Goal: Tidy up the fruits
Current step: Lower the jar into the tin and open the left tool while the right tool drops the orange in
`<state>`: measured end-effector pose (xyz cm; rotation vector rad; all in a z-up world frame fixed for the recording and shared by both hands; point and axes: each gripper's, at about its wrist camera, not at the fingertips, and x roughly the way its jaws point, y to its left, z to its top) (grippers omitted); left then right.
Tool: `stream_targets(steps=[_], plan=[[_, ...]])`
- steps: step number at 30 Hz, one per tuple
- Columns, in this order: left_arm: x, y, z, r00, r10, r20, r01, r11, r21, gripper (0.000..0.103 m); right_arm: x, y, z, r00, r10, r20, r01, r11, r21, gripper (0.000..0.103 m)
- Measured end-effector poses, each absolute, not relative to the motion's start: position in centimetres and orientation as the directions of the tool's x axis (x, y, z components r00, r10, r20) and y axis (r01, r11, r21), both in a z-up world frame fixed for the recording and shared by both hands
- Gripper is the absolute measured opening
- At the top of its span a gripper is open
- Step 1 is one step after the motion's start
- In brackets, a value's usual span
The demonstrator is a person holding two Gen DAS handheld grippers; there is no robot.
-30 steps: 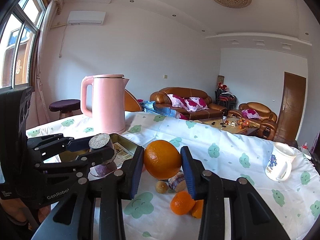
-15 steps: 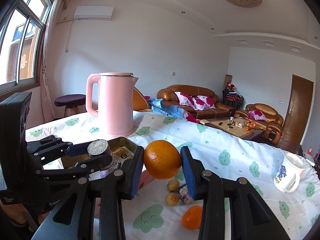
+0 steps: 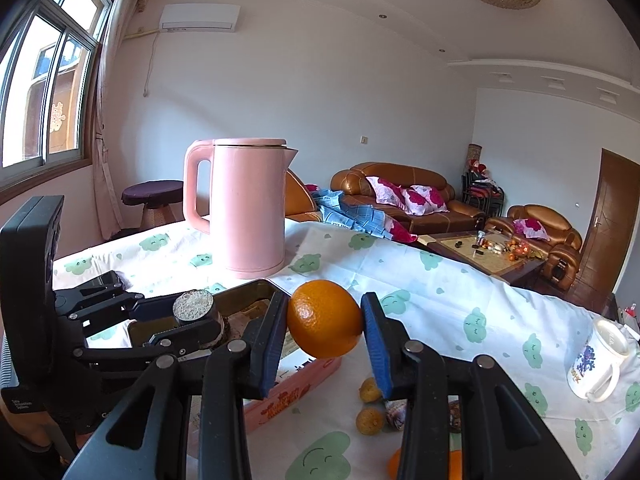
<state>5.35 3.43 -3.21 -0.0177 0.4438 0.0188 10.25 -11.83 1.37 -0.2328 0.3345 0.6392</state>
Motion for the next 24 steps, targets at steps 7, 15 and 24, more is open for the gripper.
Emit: stream_targets(steps=[7,15,24], plan=[[5.8,4.8,-3.6,0.891,0.029,-0.454,-0.039,0.999,-0.013,0.037,11.1,-10.4,0.7,0.729,0.554,-0.402,-0.634,0.768,-0.092,0.039],[6.2,6.3,-3.9,0.876,0.04,-0.481,-0.054,0.998,-0.016,0.037,11.3,-8.5,-0.5,0.698,0.567,-0.436,-0.659,0.747,-0.083,0.039],[6.7,6.7,-4.5,0.857,0.027,-0.514,-0.045,0.999,-0.021,0.037,11.2,-6.7,-1.9,0.666,0.576,-0.474,-0.684,0.724,-0.082,0.039]])
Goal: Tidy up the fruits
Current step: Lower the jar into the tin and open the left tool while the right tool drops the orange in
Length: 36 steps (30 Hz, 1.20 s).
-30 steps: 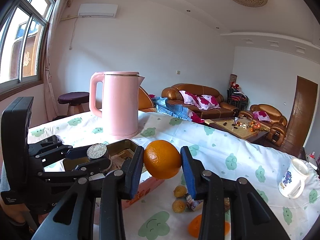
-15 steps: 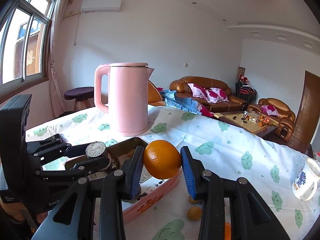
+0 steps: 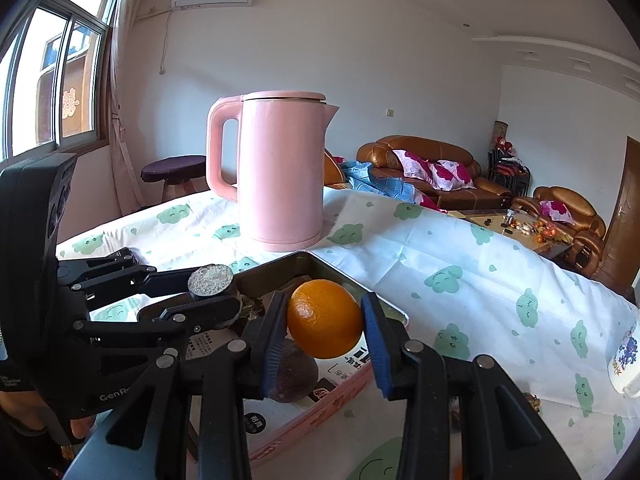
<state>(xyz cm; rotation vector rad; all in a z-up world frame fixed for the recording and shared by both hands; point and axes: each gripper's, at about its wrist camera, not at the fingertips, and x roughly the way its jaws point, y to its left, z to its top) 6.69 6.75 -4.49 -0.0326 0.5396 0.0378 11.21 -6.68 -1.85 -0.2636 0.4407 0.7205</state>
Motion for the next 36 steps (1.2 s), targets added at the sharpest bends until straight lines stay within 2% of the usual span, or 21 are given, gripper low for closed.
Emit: stream_targets(steps=[24,36], plan=[[9.2,6.4,-5.9,0.789,-0.019,-0.615,0.008,1.0,-0.02,0.037,14.4,-5.2,-4.6,0.628,0.519,-0.58,-0.666,0.744,-0.056,0.04],[9.2,6.1,-5.9,0.791,-0.005,-0.612,0.008,1.0,0.002,0.039,14.7,-4.7,-5.2,0.615,0.517,-0.596,-0.678,0.733,-0.064,0.04]])
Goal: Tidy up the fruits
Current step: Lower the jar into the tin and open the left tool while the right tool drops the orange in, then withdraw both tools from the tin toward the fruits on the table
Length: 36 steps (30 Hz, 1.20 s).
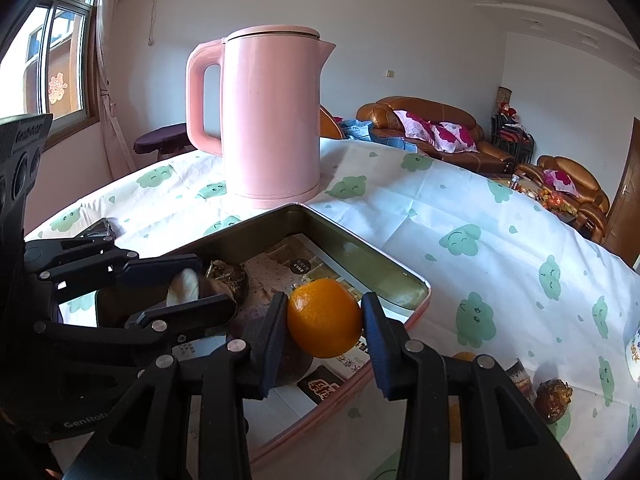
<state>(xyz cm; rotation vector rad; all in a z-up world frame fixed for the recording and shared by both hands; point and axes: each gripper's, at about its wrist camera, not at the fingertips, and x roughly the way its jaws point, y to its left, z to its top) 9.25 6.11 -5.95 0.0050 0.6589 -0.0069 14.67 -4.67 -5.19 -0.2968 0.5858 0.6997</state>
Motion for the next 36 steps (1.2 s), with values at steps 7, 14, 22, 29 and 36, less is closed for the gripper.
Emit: stream_targets(steps=[7,14,22,29,36], plan=[[8.7,6.4,-5.5,0.809,0.027,-0.588,-0.023,1.0,0.015,0.048,14.7,-5.2,-4.9,0.646,0.497,-0.58,-0.651,0.755,-0.077,0.053],[7.4,6.1,-4.2,0.844,-0.003,-0.536,-0.014,0.999,-0.028,0.073,13.2,-8.4,-3.7,0.692,0.475,-0.544,-0.614,0.783,-0.096,0.061],[6.7,2.6,-3.1,0.863,-0.064,-0.5,0.053,0.998,-0.037,0.077,12.6,-16.3,-2.4,0.779,0.373,-0.505,-0.477,0.874,-0.091,0.061],[7.3,-2.1,-3.5,0.85,-0.113,-0.514,0.132,0.991,-0.001,0.077,13.4,-22.5,-3.2,0.811,0.261,-0.524,-0.33,0.943,-0.04,0.061],[8.5,-6.5,-3.7,0.833,-0.151,-0.532,0.2,0.979,0.035,0.077,14.2,-24.4,-4.8,0.777,0.248,-0.579,-0.295,0.955,0.013,0.061]])
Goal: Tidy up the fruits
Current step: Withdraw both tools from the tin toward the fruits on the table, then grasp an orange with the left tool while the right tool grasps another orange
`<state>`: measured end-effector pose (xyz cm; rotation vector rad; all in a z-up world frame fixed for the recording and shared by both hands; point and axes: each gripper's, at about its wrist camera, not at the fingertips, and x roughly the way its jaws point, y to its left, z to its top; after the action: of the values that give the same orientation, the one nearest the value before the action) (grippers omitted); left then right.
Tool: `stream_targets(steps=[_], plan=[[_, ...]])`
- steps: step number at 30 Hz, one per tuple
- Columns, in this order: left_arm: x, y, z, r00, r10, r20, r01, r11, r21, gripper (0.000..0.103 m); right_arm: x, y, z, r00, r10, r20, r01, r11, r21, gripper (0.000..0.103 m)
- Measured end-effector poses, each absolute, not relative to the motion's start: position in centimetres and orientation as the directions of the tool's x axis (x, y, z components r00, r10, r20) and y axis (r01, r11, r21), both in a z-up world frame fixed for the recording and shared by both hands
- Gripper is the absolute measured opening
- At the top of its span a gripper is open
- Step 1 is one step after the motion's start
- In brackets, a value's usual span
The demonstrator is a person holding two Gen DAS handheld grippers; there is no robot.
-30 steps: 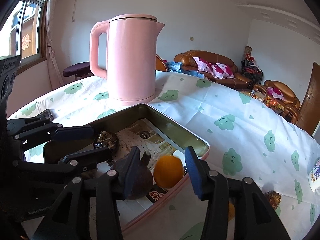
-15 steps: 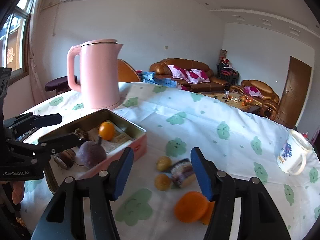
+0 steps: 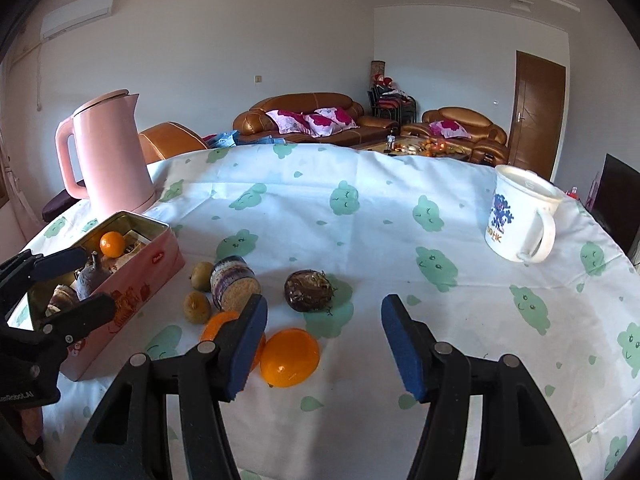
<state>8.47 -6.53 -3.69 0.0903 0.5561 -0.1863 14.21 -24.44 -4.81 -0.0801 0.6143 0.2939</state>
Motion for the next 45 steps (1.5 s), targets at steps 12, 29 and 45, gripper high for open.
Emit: stream_targets(steps=[12,29,45], plan=[[10.0,-8.1,-4.5,0.815,-0.176,-0.553,0.215,0.977,0.006,0.077,15.5,-23.7,-6.5,0.677,0.293,-0.675,-0.348,0.936,0.057,0.059],[13.5,-10.1,-6.9,0.661,-0.295,-0.69,0.317,0.943,-0.099,0.054,16.2,-23.5,-7.3,0.619,0.31,-0.721,-0.36,0.929,0.09,0.04],[12.1,-9.7,-5.9,0.724,-0.276,-0.632,0.306,0.95,-0.064,0.047,15.3,-23.7,-6.3,0.675,0.315,-0.667,-0.366,0.928,0.068,0.04]])
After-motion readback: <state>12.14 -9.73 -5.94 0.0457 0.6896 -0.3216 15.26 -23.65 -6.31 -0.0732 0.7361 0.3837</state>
